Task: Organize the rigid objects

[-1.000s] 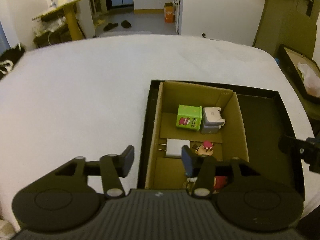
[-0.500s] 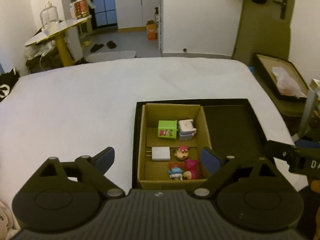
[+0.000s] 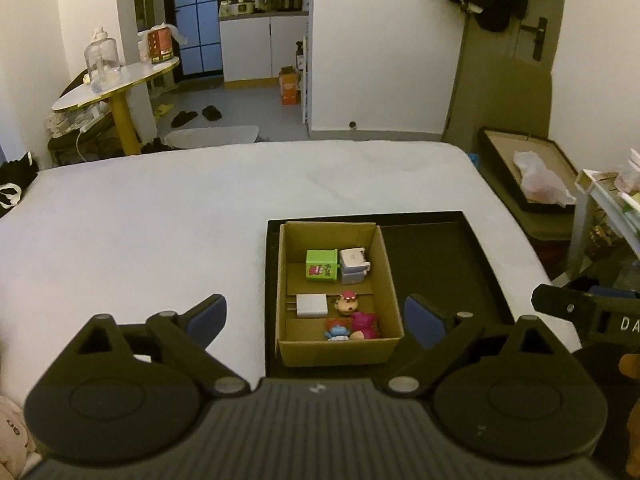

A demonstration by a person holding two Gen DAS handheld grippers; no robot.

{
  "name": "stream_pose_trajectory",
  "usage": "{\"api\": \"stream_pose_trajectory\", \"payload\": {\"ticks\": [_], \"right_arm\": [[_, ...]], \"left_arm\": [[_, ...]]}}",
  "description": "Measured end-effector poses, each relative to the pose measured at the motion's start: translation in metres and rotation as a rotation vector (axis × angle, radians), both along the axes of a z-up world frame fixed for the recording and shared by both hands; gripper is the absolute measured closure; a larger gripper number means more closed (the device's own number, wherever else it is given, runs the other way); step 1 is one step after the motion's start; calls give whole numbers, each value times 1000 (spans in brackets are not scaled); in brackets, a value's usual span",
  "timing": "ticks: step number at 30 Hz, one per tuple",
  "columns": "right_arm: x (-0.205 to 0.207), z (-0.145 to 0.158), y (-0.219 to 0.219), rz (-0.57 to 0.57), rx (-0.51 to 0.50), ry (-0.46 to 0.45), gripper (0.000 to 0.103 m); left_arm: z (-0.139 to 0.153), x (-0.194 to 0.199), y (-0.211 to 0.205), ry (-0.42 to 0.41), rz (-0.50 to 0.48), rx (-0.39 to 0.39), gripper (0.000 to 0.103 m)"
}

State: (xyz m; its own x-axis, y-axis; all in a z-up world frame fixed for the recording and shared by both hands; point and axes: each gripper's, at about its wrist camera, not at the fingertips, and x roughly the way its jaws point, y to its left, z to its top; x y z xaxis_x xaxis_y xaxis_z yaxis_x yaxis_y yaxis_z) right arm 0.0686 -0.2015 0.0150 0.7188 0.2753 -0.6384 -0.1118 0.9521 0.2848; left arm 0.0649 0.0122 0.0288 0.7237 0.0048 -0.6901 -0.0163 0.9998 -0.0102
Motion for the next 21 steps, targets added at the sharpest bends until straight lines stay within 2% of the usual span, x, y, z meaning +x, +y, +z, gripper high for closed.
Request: {"api": "stream_pose_trajectory", "payload": {"ticks": [8,13,21], "right_arm": [[-24,8,0,-4,0,-20,0],[-33,8,0,-3,2,-6,0],[-50,7,1,8,-31,-3,0]], "left_arm": [[-1,-26,-3,-14,-15,-6,8],[3,-39,0,-19,40,3,8],[9,-53,1,-34,24,8,7]]}}
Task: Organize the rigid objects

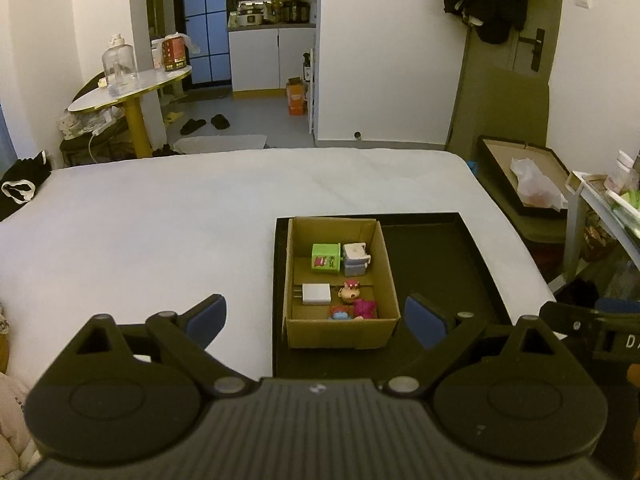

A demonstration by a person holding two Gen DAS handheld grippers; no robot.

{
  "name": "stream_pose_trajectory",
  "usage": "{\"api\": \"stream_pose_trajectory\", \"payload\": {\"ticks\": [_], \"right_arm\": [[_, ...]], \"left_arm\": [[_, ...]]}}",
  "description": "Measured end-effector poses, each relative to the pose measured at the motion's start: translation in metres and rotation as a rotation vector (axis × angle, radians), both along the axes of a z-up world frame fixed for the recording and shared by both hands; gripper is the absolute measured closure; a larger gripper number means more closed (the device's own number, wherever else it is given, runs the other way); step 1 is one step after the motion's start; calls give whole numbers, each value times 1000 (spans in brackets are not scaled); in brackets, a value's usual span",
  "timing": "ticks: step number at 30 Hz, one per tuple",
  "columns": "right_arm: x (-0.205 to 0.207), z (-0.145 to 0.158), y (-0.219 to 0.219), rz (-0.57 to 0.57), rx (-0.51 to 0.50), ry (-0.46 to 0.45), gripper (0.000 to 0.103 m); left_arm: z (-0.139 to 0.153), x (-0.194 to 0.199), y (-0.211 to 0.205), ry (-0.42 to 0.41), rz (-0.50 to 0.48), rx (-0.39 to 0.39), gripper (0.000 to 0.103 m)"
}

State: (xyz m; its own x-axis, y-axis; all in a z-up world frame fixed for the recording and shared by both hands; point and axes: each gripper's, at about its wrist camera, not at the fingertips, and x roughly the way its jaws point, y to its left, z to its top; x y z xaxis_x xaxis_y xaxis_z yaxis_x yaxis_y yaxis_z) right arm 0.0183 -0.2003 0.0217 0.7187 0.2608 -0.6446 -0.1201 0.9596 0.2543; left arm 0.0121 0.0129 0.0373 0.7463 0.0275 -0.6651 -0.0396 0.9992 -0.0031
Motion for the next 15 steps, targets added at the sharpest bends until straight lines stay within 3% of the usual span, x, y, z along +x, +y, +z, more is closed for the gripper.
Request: {"api": "stream_pose_trajectory", "payload": {"ticks": [15], "right_arm": [[-7,1,-5,2,-1,-6,0]], "left_arm": [[-6,-7,1,22,-8,7,7]]}}
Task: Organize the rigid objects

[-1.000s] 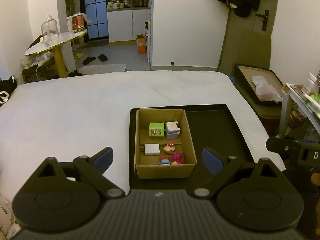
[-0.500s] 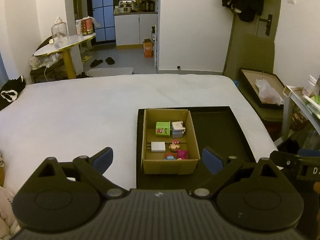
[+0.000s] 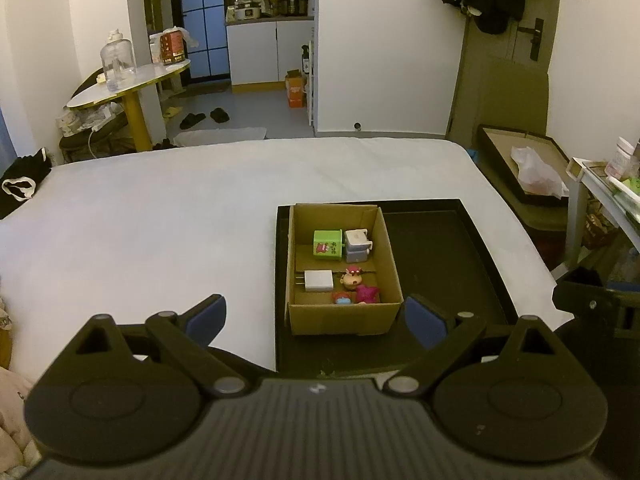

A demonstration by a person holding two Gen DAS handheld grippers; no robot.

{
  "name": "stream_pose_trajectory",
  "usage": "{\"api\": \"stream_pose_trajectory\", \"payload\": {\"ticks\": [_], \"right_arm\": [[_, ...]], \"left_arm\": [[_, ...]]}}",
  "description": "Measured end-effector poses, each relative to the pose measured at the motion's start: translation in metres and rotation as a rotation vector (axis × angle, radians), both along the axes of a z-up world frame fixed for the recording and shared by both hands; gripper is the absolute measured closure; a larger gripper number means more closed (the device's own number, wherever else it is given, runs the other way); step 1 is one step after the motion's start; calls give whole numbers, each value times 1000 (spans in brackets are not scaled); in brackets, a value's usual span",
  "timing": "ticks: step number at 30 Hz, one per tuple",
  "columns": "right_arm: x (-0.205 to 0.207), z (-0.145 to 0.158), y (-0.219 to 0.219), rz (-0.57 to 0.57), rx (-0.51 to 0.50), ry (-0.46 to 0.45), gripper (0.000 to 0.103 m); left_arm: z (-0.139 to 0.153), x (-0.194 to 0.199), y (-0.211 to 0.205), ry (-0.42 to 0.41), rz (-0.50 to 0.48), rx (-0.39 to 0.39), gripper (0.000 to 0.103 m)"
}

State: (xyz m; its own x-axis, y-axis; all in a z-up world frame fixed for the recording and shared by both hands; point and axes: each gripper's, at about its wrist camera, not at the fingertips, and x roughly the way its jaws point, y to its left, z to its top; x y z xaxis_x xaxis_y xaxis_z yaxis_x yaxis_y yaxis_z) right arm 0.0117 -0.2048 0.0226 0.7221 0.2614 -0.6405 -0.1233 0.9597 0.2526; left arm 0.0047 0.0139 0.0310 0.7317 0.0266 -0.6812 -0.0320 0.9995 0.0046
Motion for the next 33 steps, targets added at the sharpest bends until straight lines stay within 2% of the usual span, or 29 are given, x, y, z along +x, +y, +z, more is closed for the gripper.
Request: {"api": "stream_pose_trajectory", "payload": {"ticks": [33], "right_arm": [[-1,0,-3,-15,-4,4,0]], "left_arm": [[1,-1,-5,6,-20,-10,7]]}}
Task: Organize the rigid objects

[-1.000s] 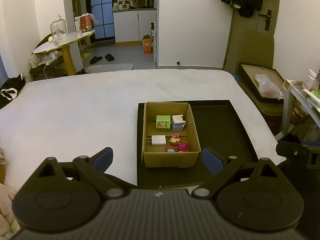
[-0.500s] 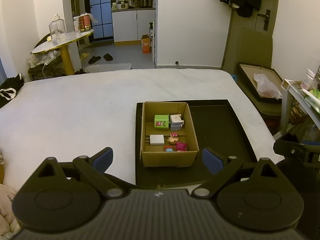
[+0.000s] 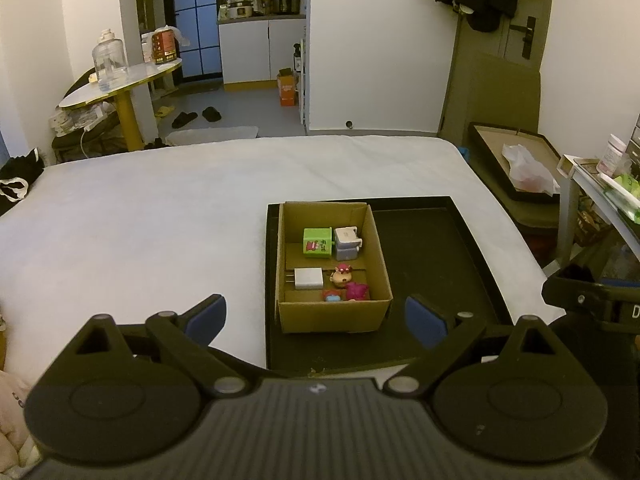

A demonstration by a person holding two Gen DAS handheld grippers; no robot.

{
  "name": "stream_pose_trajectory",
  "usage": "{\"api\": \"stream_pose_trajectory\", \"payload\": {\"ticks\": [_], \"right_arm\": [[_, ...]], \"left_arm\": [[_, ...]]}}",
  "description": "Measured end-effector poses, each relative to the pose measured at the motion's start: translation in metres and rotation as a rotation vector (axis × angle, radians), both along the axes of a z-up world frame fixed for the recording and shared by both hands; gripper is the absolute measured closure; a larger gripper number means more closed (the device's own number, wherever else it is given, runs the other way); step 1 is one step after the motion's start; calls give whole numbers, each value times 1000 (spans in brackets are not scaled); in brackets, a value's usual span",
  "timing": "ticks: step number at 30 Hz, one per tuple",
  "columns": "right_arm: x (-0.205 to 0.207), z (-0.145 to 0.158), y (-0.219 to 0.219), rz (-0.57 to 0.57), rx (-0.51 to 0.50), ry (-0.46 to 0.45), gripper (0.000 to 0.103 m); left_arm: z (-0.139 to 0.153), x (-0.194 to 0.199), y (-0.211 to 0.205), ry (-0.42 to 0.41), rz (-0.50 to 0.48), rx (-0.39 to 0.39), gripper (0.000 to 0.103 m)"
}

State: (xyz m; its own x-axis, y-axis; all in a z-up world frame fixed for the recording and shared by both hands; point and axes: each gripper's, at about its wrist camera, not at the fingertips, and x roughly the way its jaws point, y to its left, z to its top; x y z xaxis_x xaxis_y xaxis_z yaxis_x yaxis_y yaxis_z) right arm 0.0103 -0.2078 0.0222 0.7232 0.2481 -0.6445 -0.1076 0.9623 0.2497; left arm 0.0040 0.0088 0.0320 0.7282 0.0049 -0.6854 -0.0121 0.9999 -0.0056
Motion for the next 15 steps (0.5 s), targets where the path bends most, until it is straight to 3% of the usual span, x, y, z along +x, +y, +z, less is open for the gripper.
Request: {"api": "stream_pose_trajectory", "payload": {"ticks": [15], "right_arm": [[2,-1,3,-5,-21,10,0]], "left_arm": [[-3,0,0,4,0,-7,7]]}}
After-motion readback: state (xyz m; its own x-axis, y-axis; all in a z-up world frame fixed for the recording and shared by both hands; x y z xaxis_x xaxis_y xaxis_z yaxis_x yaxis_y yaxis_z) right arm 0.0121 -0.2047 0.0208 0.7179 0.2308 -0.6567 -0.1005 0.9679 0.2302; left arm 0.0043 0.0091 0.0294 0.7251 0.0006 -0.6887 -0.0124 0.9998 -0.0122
